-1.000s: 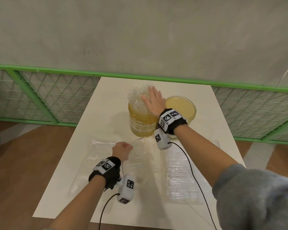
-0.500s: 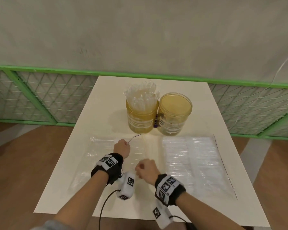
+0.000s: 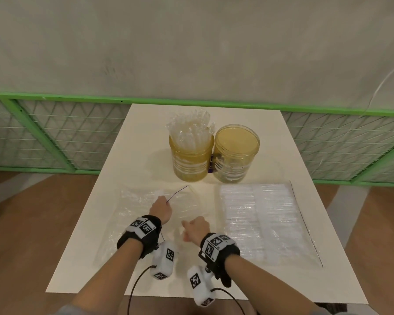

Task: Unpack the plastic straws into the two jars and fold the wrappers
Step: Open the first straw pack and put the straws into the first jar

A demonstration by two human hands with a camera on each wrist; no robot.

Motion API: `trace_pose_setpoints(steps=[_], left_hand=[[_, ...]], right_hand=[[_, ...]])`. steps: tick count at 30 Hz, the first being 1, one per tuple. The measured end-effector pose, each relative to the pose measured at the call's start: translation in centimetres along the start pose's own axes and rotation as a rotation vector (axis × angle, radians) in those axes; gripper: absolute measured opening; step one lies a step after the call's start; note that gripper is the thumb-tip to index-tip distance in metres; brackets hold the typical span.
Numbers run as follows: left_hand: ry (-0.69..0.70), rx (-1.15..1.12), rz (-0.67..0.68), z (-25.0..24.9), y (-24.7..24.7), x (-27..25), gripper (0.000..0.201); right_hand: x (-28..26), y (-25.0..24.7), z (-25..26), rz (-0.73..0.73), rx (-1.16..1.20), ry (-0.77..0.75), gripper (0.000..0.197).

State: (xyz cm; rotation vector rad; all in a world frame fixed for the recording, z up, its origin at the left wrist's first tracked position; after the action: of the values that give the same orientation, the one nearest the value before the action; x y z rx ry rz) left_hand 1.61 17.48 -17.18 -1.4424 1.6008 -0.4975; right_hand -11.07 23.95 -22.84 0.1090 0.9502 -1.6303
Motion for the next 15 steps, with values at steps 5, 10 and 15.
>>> trace_pose_setpoints(steps=[5, 10, 15], left_hand=[[0.007, -0.004, 0.053, 0.0, -0.1, 0.2, 0.014], [0.019, 0.008, 0.068, 0.2, -0.4, 0.4, 0.016], [0.03, 0.005, 0.119, 0.1, 0.1, 0.1, 0.016]], right_hand=[[-0.8, 1.9, 1.5, 0.061, 0.303, 0.169, 0.041], [-0.8, 3.0, 2.1, 0.102, 0.655, 0.319, 0.046], [-0.2, 3.0, 1.4, 0.139, 0.668, 0.313, 0.013]])
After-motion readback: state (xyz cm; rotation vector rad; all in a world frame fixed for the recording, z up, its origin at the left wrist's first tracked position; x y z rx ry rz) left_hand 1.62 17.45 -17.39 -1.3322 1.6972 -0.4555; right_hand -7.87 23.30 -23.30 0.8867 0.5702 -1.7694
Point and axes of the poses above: each hand's wrist, its own x-axis towards the middle knuckle, its own y-axis out of the palm, z = x × y, the point moved 9 cm from there along x, towards the middle knuckle, and after that the axes turned 9 degrees about -z, right-handed, at the moved point
